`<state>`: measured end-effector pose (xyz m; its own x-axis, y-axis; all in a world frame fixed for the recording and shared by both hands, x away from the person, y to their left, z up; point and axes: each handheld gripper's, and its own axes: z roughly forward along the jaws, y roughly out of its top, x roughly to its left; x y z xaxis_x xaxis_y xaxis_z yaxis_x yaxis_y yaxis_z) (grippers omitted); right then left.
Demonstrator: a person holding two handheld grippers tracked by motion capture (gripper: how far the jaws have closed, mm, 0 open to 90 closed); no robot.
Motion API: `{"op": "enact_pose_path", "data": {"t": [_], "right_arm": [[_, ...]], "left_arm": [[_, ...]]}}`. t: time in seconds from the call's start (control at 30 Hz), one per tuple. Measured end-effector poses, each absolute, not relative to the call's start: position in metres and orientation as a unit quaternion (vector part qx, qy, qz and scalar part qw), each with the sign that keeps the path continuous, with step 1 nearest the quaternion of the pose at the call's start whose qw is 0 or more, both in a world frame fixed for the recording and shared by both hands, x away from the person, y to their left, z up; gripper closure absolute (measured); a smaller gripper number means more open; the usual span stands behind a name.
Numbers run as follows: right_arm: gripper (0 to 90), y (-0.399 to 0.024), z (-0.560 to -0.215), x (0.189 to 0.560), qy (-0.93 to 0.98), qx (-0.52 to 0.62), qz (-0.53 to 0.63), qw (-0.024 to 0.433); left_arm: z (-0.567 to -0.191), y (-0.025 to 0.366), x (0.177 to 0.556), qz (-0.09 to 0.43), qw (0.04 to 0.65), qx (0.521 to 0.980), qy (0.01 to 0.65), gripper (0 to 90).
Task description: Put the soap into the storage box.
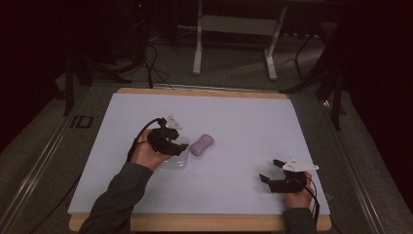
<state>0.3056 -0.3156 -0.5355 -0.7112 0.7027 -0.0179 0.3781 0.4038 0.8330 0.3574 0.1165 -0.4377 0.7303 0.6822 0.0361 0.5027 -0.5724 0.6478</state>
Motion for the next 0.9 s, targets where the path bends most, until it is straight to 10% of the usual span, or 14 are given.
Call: {"op": "enact_pose_path", "data": {"t": [0.9], "right_arm": [[15.7, -0.315, -0.535, 0.305, 0.819, 0.33, 0.431, 0.187]], "left_arm": [[-0.441, 0.101, 0.379, 0.121, 0.3, 0.885, 0.336, 46.4]]}}
